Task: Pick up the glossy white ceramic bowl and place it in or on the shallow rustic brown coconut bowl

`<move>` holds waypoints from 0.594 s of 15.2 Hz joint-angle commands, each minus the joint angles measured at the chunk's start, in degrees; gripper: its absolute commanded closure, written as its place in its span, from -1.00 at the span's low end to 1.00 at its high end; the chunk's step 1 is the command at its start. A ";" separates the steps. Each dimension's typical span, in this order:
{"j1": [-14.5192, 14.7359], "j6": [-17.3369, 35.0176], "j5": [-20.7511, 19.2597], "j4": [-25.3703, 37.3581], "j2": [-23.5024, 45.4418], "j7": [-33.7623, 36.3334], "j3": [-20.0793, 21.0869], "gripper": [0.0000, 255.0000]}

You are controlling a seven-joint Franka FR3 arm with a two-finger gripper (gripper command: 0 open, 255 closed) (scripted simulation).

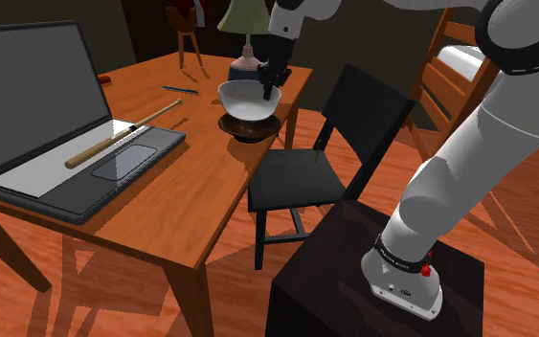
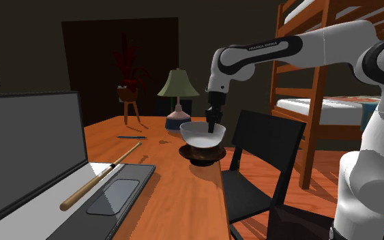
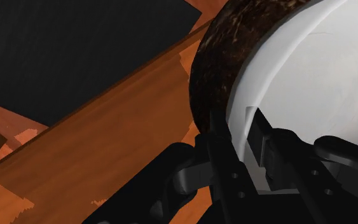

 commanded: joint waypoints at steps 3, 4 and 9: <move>0.04 3.10 0.17 -2.98 0.09 -0.50 0.07 1.00; 0.04 3.10 0.17 -2.98 0.08 -0.50 0.07 1.00; 0.05 3.10 0.17 -2.98 0.09 -0.50 0.07 1.00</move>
